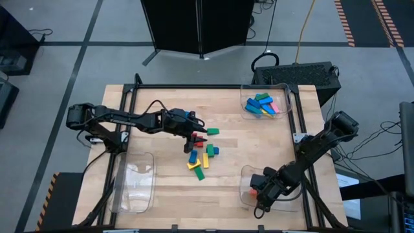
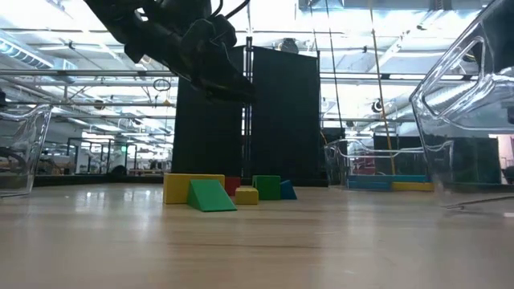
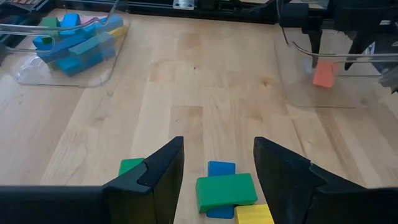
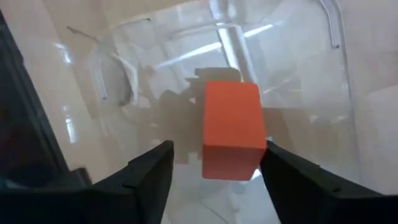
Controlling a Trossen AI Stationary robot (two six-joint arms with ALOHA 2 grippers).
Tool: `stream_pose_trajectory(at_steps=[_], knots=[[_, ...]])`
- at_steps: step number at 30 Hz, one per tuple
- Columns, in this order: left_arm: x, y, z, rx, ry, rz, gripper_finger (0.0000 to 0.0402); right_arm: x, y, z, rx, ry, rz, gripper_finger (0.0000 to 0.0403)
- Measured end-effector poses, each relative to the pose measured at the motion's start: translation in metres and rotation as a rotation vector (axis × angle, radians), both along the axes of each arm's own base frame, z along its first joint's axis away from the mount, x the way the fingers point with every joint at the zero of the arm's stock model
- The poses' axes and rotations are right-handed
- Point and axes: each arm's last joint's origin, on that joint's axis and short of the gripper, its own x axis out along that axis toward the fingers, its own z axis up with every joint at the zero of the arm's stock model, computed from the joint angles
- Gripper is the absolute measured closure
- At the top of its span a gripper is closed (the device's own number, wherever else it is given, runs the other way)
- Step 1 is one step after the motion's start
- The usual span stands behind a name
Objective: Sort blocks by size
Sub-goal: Put the orange triangle block into the bottom right transparent bin, then put the blue triangle block into the bottom right transparent bin
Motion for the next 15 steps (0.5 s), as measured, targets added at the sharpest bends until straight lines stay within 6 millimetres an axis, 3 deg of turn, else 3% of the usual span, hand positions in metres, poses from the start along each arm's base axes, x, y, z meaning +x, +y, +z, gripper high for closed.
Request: stream_pose_trajectory(at_steps=[6,15], knots=[[0.000,0.000,0.000,0.006,-0.004,0.009,0.0208,-0.006,-0.001,-0.001,0.027,0.099,0.002,0.0163],[0.000,0.001,0.001,0.011,-0.007,0.023,0.0208,-0.017,-0.009,0.005,-0.032,0.146,0.009,0.0190]])
